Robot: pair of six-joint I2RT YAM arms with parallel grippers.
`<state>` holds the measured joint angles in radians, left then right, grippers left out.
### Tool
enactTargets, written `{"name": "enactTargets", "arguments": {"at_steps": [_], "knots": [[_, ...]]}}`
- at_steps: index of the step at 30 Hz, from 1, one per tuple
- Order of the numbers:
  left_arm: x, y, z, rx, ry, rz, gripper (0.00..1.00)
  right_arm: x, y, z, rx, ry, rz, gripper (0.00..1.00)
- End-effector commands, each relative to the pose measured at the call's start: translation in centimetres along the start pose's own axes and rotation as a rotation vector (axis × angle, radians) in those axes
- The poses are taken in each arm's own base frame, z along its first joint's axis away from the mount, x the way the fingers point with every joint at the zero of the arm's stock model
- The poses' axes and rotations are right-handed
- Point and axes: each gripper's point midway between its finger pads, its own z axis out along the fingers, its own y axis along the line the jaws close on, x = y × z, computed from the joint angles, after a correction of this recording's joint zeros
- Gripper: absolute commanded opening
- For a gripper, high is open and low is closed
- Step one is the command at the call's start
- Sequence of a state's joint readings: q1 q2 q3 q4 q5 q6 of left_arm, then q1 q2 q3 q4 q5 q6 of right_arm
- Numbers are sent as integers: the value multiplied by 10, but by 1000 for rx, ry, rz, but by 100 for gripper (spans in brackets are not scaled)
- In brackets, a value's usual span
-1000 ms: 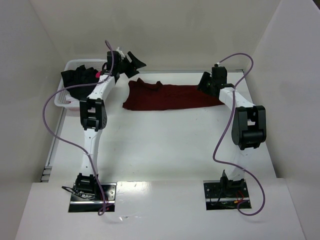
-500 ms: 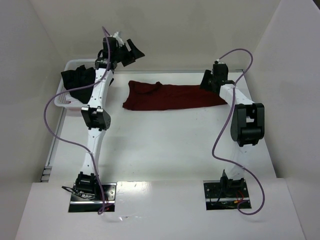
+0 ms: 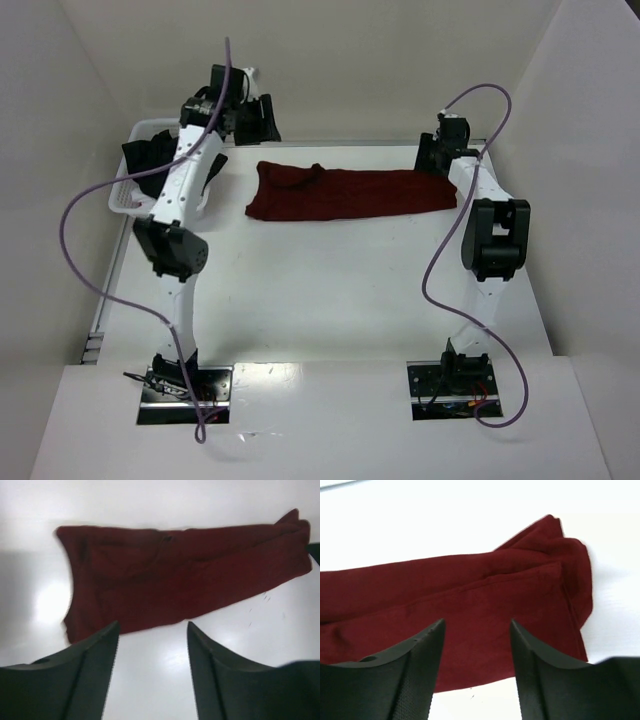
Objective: Fold and stack the t-shirts
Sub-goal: Fold the other side of the tshirt into a rectangle
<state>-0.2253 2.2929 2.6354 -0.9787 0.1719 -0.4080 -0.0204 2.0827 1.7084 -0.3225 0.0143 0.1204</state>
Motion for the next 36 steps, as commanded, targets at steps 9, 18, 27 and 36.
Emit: {"name": "enactTargets", "arguments": {"at_steps": [9,18,27,36], "knots": [[66,-21,-48,123,-231,-191,92,-40,16,-51,-102,-135,-45,85],[124,14,58,84,-303,-460,93,-28,13,-55,-101,-148,-80,91],[67,-1,73,240,-373,-610,93,-30,3,-50,-61,-137,-188,92],[100,23,110,82,-267,-653,92,-29,0,-6,-54,-104,-265,95]]}}
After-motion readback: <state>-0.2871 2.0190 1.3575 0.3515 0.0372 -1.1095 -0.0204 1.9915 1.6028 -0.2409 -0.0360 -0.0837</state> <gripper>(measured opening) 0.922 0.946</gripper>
